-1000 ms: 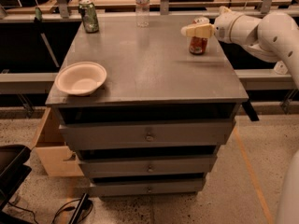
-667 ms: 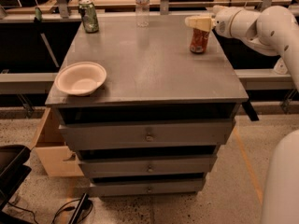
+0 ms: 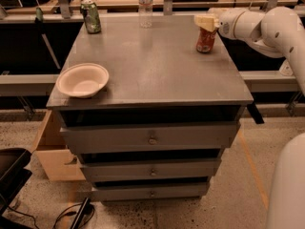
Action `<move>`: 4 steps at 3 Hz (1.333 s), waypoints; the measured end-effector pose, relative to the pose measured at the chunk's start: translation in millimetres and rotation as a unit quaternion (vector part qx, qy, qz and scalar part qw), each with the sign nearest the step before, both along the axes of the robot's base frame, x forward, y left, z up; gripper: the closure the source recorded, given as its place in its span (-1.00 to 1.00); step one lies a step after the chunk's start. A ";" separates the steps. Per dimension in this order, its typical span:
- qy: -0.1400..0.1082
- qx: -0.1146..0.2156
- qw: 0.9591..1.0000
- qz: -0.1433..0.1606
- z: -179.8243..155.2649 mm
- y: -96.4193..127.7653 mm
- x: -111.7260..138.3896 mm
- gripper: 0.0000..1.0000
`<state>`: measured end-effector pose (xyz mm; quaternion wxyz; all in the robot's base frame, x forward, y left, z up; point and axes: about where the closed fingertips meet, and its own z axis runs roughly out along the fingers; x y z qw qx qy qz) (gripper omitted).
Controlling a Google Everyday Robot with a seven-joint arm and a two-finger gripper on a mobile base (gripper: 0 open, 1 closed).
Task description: Move coke can near paper bowl
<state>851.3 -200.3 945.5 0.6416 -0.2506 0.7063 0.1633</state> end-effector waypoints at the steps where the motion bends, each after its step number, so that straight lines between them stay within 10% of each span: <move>1: 0.001 0.000 1.000 0.002 -1.1 3.1 0.8 0.38; 4: 0.003 0.002 1.000 0.009 -5.0 13.8 3.3 -1.00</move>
Offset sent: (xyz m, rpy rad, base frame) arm 0.0007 0.0028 -0.0010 0.0006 0.0013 0.0036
